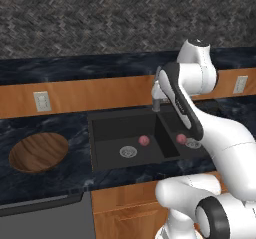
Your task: Remove the onion and onion from the sink. Then move the bowl and cup from the counter to the sink for washing.
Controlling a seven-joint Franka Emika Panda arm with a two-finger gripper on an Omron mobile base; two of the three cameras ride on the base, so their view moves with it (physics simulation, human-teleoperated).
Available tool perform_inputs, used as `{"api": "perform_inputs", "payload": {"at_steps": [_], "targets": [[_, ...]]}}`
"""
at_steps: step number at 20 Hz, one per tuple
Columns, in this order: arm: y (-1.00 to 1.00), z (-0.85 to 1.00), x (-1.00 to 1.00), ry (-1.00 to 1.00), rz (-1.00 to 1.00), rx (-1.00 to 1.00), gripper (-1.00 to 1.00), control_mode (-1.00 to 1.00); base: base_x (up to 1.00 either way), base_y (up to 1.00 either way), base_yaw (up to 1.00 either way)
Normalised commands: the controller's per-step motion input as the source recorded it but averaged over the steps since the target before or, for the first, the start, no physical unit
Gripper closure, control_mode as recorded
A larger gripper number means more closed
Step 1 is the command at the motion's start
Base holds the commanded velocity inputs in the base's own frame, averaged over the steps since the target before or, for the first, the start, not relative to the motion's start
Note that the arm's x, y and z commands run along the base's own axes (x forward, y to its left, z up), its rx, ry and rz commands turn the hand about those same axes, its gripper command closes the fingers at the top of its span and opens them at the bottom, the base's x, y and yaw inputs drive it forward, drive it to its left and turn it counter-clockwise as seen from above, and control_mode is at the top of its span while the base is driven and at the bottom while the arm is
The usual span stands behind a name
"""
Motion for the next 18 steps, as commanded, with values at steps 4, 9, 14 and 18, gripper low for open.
{"api": "perform_inputs", "payload": {"at_steps": [4, 9, 14, 18], "targets": [[0.23, -0.02, -0.13, -0.06, -0.07, -0.06, -1.0, -1.0, 0.0, 0.0, 0.0], [0.19, -0.06, -0.02, 0.0, -0.14, -0.02, -1.0, -1.0, 0.0, 0.0, 0.0], [0.23, -0.11, 0.0, 0.0, -0.22, 0.0, -1.0, -1.0, 0.0, 0.0, 0.0], [0.21, -0.11, 0.0, 0.0, -0.26, 0.0, -1.0, -1.0, 0.0, 0.0, 0.0]]}}
